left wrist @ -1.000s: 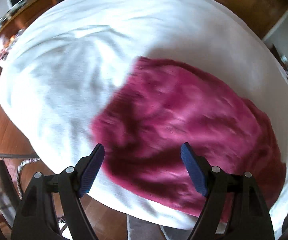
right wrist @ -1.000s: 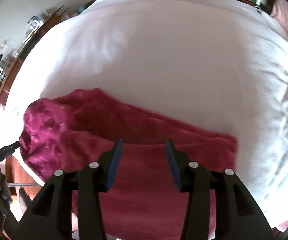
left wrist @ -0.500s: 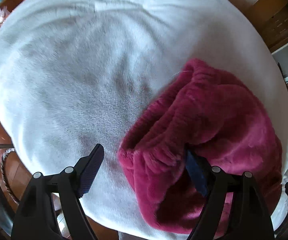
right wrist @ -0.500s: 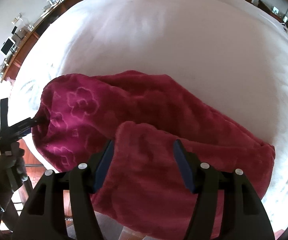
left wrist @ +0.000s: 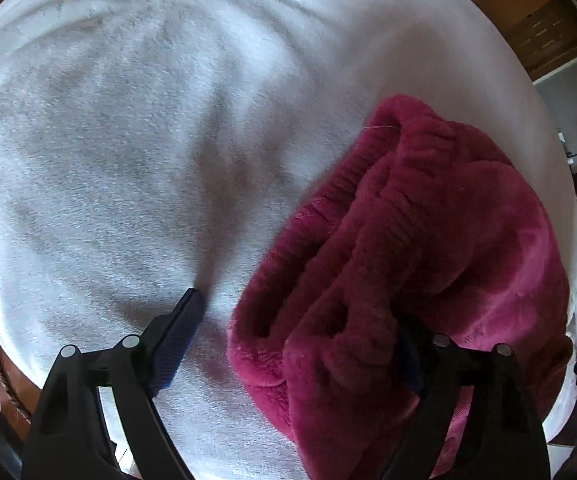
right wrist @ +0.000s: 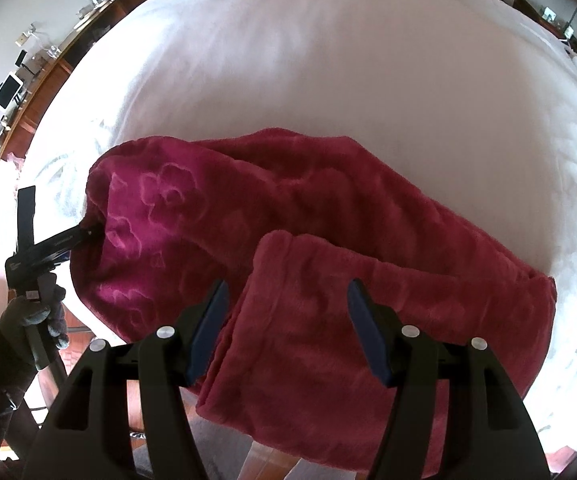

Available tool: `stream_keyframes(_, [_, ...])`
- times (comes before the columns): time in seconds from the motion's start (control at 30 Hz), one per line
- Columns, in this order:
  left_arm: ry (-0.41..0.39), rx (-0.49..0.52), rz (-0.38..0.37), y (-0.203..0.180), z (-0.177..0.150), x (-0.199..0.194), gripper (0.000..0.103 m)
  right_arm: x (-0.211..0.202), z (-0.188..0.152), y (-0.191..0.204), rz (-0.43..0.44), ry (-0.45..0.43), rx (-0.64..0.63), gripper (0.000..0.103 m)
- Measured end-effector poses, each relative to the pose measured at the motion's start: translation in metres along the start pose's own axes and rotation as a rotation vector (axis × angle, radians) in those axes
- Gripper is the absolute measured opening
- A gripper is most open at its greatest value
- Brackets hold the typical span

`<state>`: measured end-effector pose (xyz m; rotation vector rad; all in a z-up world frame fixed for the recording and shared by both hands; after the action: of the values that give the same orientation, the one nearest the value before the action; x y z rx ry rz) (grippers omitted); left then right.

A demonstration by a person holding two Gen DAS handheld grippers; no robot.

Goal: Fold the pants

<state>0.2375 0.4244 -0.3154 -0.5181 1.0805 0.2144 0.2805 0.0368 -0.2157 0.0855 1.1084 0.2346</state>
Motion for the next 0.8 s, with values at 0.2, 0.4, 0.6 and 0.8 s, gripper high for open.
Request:
stream_keyframes(0.2, [0.018, -0.006, -0.067, -0.015, 0.004, -0.005, 0.043, -0.002, -0.005, -0.003, 0.002, 0.003, 0.009, 0.063])
stream_keyframes(0.4, [-0.031, 0.007, -0.065, -0.036, 0.005, -0.036, 0.037, -0.012, -0.009, -0.018, 0.014, -0.022, 0.015, 0.063])
stream_keyframes(0.6, [-0.123, 0.046, -0.107, -0.074, 0.002, -0.088, 0.036, -0.034, -0.020, -0.050, 0.026, -0.062, 0.043, 0.063])
stream_keyframes(0.8, [-0.213, 0.136, -0.162, -0.135, -0.014, -0.137, 0.036, -0.061, -0.042, -0.091, 0.041, -0.085, 0.086, 0.063])
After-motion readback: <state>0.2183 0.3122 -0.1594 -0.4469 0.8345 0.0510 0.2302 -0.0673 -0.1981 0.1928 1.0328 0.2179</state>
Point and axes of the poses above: each gripper's, at about its wrist camera, not at the fingertips, and x roughly the way its jaws point, y to its left, z to its top, the point moved 2 cm from there along x, roughly the way its jaws point, and after that the axes turned 13 degrees about -y, right-handed, at the moved point
